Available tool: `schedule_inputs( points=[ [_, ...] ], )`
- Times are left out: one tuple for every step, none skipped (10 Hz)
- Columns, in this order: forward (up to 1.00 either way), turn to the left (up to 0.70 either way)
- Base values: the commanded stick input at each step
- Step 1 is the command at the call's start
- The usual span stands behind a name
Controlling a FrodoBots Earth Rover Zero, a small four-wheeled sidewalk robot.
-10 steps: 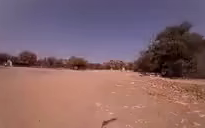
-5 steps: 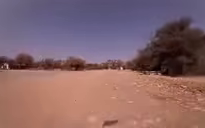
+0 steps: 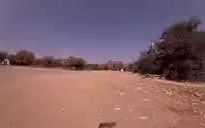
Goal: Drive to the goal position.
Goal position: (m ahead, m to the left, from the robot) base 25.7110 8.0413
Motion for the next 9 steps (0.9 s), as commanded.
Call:
schedule_inputs(
  points=[
    [1.0,0.02],
    [1.0,0.02],
    [1.0,0.02],
    [1.0,0.02],
    [1.0,0.02],
    [1.0,0.02],
    [1.0,0.02],
    [1.0,0.02],
    [1.0,0.02]
  ],
)
